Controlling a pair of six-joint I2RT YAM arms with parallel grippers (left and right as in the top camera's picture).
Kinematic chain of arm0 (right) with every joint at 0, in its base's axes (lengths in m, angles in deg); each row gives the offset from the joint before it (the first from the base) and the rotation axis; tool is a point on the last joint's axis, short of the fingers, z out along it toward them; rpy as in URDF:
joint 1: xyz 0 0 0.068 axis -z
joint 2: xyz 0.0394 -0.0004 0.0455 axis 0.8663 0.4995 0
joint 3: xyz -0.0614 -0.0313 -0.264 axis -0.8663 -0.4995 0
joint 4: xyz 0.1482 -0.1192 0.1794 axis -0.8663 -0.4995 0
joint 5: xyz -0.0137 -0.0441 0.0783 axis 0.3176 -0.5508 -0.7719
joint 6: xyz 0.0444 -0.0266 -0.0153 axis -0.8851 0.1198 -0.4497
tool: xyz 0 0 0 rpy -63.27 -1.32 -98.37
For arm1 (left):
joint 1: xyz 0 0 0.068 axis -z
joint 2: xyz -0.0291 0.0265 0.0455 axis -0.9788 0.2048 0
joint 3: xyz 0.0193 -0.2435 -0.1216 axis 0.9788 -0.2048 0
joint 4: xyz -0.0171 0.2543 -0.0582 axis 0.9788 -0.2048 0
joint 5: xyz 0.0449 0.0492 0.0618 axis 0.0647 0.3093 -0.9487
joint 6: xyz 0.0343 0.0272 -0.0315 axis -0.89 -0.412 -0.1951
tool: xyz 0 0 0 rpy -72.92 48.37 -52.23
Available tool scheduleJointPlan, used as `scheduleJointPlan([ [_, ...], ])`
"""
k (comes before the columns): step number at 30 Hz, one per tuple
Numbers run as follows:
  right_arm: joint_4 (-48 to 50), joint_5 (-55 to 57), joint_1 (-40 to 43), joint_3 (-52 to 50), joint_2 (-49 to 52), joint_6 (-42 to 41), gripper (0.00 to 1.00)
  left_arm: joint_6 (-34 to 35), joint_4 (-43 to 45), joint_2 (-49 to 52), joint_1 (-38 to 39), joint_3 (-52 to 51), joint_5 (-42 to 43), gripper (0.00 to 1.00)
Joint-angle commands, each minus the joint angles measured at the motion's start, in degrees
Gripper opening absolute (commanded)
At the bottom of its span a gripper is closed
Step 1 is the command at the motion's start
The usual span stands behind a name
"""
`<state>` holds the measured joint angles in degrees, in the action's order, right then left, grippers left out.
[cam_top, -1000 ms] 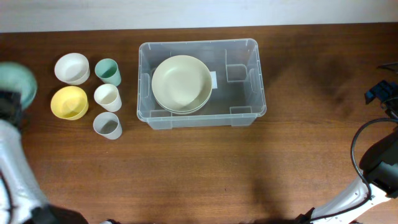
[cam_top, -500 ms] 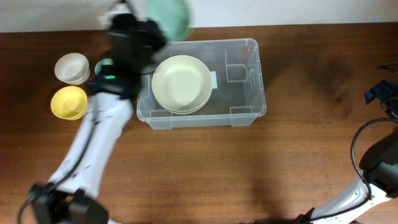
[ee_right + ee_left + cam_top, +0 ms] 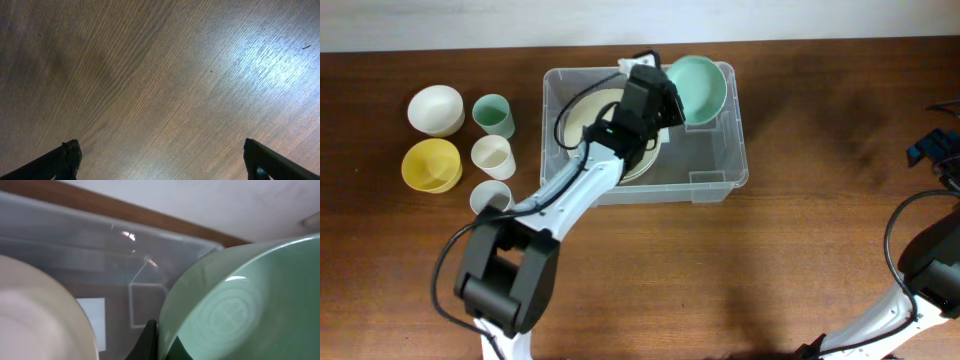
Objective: Pack container
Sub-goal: 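Carry the green bowl over the container's right side, then lower the green bowl into the container and open the left gripper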
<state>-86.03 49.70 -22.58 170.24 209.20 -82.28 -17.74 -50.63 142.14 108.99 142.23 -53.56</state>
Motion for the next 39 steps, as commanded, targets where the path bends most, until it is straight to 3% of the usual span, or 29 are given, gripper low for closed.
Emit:
scheduleJointPlan([
  [1, 0.0, 0.5, 0.1, -0.2, -0.3, -0.4, 0.99, -3.2, -0.1, 1.8, 0.1, 0.3, -1.1, 0.04],
  [25, 0.0, 0.5, 0.1, -0.2, -0.3, -0.4, 0.99, -5.8, -4.5, 8.5, 0.4, 0.3, -0.4, 0.05],
  [39, 0.0, 0.5, 0.1, -0.2, -0.3, -0.4, 0.99, -9.2, -3.1, 8.5, 2.5, 1.2, 0.9, 0.20],
])
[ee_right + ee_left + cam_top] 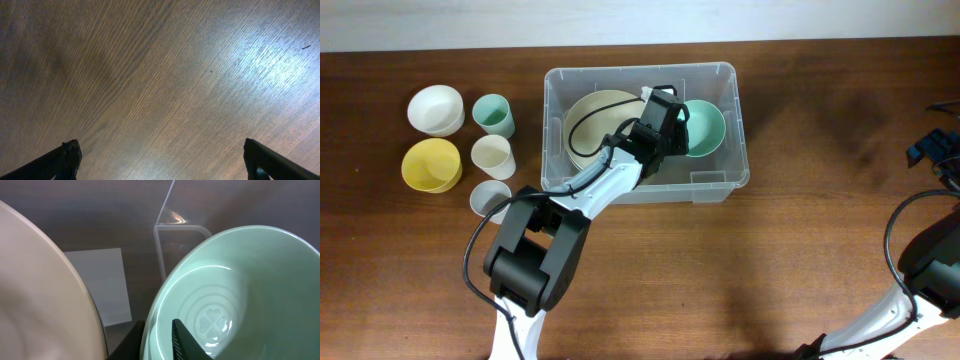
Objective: Pack container
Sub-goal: 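Lower the green bowl into the container and open the left gripper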
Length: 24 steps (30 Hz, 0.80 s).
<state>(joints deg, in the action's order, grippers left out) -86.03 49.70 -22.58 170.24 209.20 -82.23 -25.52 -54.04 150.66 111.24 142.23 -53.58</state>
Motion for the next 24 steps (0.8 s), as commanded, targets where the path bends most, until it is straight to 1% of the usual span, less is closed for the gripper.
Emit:
scheduleJointPlan([
  [1, 0.0, 0.5, 0.1, -0.2, -0.3, -0.5, 0.99, -1.4, 0.3, 0.0, 0.3, 1.4, 0.9, 0.20],
  [5, 0.0, 0.5, 0.1, -0.2, -0.3, -0.5, 0.99, -2.3, 0.3, 0.0, 0.2, 1.8, 0.8, 0.21],
  [6, 0.0, 0.5, 0.1, -0.2, -0.3, -0.5, 0.99, -2.4, 0.2, 0.0, 0.2, 1.8, 0.6, 0.23],
  [8, 0.0, 0.5, 0.1, -0.2, -0.3, -0.5, 0.99, -2.4, 0.0, 0.0, 0.2, 1.8, 0.2, 0.24],
  [11, 0.0, 0.5, 0.1, -0.2, -0.3, -0.5, 0.99, -2.4, 0.0, 0.0, 0.1, 1.8, 0.0, 0.31],
  [15, 0.0, 0.5, 0.1, -0.2, -0.3, -0.5, 0.99, -2.5, -0.1, 0.0, -0.2, 2.0, -1.3, 0.34],
  [21, 0.0, 0.5, 0.1, -0.2, -0.3, -0.5, 0.99, -2.5, -0.1, 0.0, -0.7, 2.8, -1.3, 0.49],
  [24, 0.0, 0.5, 0.1, -0.2, -0.3, -0.5, 0.99, -2.9, -0.2, 0.0, -0.9, 3.0, -1.1, 0.50],
])
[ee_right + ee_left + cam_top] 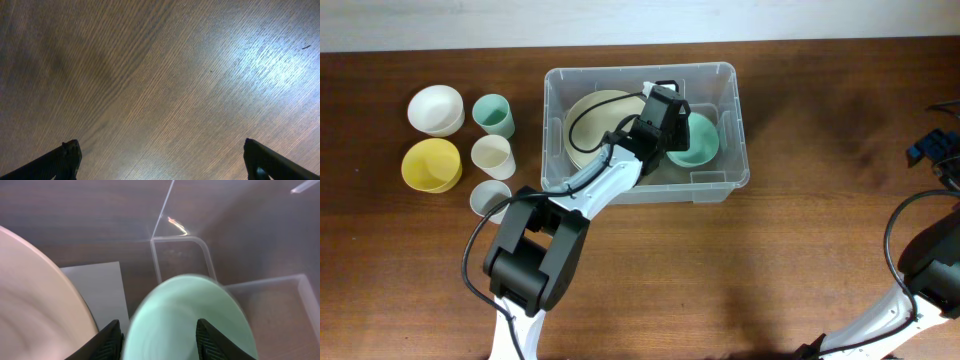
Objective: Pack container
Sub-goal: 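Lower the green bowl into the container and open the left gripper, then move the left gripper back to the yellow bowl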
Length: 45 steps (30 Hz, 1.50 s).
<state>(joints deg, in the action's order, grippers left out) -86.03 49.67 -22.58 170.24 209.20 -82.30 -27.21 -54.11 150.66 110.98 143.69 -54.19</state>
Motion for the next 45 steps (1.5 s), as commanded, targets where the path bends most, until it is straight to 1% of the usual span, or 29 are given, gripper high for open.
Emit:
scheduleJointPlan([
  [1, 0.0, 0.5, 0.1, -0.2, -0.3, -0.4, 0.99, -1.2, -0.2, 0.0, -0.6, 1.6, -0.5, 0.50],
  [2, 0.0, 0.5, 0.1, -0.2, -0.3, -0.4, 0.99, -1.2, -0.3, 0.0, -0.6, 1.7, -0.5, 0.50],
  [4, 0.0, 0.5, 0.1, -0.2, -0.3, -0.4, 0.99, -1.2, -0.2, 0.0, -0.6, 1.7, -0.5, 0.56],
  [7, 0.0, 0.5, 0.1, -0.2, -0.3, -0.4, 0.99, -3.1, 0.1, 0.0, -0.6, 2.1, -0.8, 0.64],
  [9, 0.0, 0.5, 0.1, -0.2, -0.3, -0.4, 0.99, -4.5, -0.1, 0.0, -0.7, 3.1, -1.0, 0.74],
  [11, 0.0, 0.5, 0.1, -0.2, -0.3, -0.4, 0.99, -5.5, -0.3, -0.1, -1.0, 4.3, -1.1, 0.92],
  [13, 0.0, 0.5, 0.1, -0.2, -0.3, -0.4, 0.99, -5.7, -1.2, -0.2, -1.5, 6.4, -1.8, 1.00],
  [17, 0.0, 0.5, 0.1, -0.2, -0.3, -0.4, 0.99, -6.7, -6.3, -0.8, -3.9, 13.2, -2.2, 0.99],
  [23, 0.0, 0.5, 0.1, -0.2, -0.3, -0.4, 0.99, -7.0, -18.8, -4.6, -10.4, 24.9, -2.3, 0.99],
  [25, 0.0, 0.5, 0.1, -0.2, -0.3, -0.4, 0.99, -8.5, -23.3, -6.6, -13.2, 27.5, -2.6, 0.99],
  [29, 0.0, 0.5, 0.1, -0.2, -0.3, -0.4, 0.99, -7.7, -34.7, -11.8, -20.0, 29.3, -9.3, 0.99],
  [32, 0.0, 0.5, 0.1, -0.2, -0.3, -0.4, 0.99, -3.3, -44.4, -15.2, -26.3, 29.3, -13.0, 0.99],
  [37, 0.0, 0.5, 0.1, -0.2, -0.3, -0.4, 0.99, 6.3, -58.0, -17.2, -38.4, 29.3, -13.1, 0.99],
  [41, 0.0, 0.5, 0.1, -0.2, -0.3, -0.4, 0.99, 14.1, -64.5, -16.4, -47.1, 28.4, -10.7, 0.99],
  [45, 0.0, 0.5, 0.1, -0.2, -0.3, -0.4, 0.99, 15.3, -65.5, -14.2, -52.6, 26.2, -5.0, 0.99],
])
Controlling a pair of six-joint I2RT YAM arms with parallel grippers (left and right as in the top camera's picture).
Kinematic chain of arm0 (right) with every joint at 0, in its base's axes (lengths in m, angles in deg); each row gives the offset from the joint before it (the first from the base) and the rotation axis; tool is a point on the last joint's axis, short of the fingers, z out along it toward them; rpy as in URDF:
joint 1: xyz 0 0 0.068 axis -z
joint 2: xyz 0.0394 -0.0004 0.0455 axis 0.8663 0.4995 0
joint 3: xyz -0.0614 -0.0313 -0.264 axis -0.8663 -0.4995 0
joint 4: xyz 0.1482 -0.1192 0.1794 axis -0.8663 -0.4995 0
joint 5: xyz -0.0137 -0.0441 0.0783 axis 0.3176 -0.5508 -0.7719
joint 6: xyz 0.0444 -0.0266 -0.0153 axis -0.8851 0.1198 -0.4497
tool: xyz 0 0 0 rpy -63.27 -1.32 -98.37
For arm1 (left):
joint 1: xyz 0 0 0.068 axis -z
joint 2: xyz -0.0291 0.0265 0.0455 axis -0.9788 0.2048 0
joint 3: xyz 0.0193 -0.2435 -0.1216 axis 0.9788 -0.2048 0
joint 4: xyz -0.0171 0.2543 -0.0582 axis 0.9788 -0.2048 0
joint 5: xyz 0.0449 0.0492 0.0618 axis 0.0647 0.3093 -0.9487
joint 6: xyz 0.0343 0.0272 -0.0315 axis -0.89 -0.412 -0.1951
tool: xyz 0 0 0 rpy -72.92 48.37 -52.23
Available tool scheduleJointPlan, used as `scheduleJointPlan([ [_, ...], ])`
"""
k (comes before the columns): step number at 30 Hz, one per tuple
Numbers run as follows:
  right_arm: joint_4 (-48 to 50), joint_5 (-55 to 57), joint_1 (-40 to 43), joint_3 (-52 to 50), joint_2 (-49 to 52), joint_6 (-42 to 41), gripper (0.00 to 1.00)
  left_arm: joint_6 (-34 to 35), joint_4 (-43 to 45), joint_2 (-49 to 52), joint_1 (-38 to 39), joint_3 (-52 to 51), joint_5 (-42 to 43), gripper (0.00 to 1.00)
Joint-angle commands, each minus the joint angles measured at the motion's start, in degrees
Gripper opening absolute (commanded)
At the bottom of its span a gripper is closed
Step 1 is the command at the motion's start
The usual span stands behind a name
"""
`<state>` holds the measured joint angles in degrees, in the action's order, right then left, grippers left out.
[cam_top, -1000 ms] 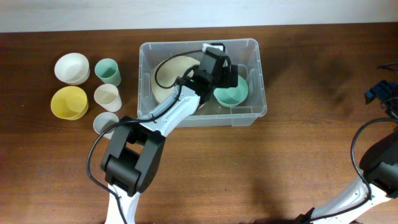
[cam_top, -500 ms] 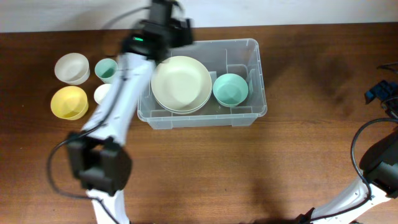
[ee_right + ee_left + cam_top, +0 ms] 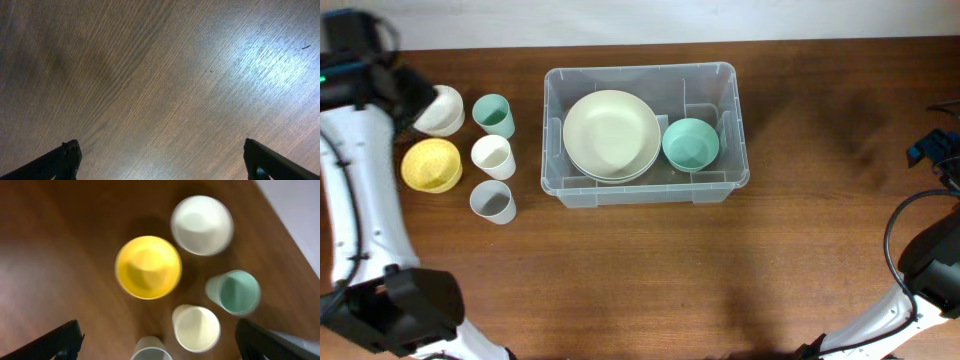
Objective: Pack container
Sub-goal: 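Move the left gripper back to the yellow bowl, then grasp the yellow bowl rim with the left gripper and lift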
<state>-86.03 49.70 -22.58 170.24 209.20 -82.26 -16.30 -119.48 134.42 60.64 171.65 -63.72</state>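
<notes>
The clear plastic container [image 3: 730, 75] holds cream plates [image 3: 611, 135] on its left side and a mint-green bowl [image 3: 691, 144] on its right. Left of it on the table stand a white bowl [image 3: 445, 110] [image 3: 202, 218], a yellow bowl [image 3: 430, 165] [image 3: 148, 267], a green cup [image 3: 493, 115] [image 3: 238, 292], a cream cup [image 3: 491, 156] [image 3: 196, 328] and a grey cup [image 3: 492, 201] [image 3: 152, 351]. My left gripper [image 3: 155, 339] hangs open and empty high above these, at the table's far left. My right gripper [image 3: 161, 161] is open over bare wood at the right edge.
The brown wooden table [image 3: 650, 280] stretches in front of and to the right of the container. A pale wall runs along its far edge. The left arm [image 3: 355, 180] reaches down the left side of the table.
My left gripper has left the container, where it stood open over the green bowl, and now hangs open over the bowls and cups at the far left. The green bowl sits in the container.
My left gripper first held the green bowl tilted over the container's back right corner. Then it had the bowl low inside the right compartment. Then its jaws were apart with the bowl resting there. Now it is over the loose bowls and cups. The right arm never moved.
</notes>
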Motion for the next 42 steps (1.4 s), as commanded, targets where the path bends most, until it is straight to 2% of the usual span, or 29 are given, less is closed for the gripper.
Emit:
scheduleJointPlan([
  [1, 0.0, 0.5, 0.1, -0.2, -0.3, -0.4, 0.99, 5.2, 0.2, 2.7, -3.0, -2.6, 4.8, 0.99],
  [7, 0.0, 0.5, 0.1, -0.2, -0.3, -0.4, 0.99, 10.9, 3.0, 8.7, -4.8, -8.3, 6.7, 0.99],
  [15, 0.0, 0.5, 0.1, -0.2, -0.3, -0.4, 0.99, 17.1, 2.4, 17.7, -5.3, -8.6, 6.7, 0.99],
  [24, 0.0, 0.5, 0.1, -0.2, -0.3, -0.4, 0.99, 17.2, 2.6, 19.6, -6.8, -8.7, 6.2, 0.99],
  [42, 0.0, 0.5, 0.1, -0.2, -0.3, -0.4, 0.99, 17.2, 11.2, 19.6, -7.4, -17.4, 6.6, 0.99],
])
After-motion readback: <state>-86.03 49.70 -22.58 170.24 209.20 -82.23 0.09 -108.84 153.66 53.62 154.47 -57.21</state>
